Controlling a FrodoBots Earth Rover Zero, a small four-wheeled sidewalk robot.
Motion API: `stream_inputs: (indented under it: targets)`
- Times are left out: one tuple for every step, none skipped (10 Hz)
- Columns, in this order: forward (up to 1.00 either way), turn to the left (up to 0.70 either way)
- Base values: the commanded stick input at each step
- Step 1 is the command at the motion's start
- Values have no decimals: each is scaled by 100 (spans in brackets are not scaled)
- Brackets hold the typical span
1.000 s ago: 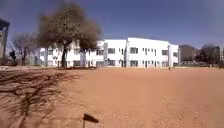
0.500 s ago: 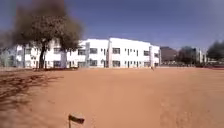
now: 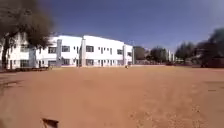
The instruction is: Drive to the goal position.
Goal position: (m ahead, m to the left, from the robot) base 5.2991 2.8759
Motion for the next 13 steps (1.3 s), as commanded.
stream_inputs:
  targets:
    - [100, 0]
    - [100, 0]
    - [100, 0]
    - [100, 0]
    - [100, 0]
    - [100, 0]
    - [100, 0]
    - [100, 0]
    - [100, 0]
    - [100, 0]
    - [100, 0]
    - [100, 0]
    - [100, 0]
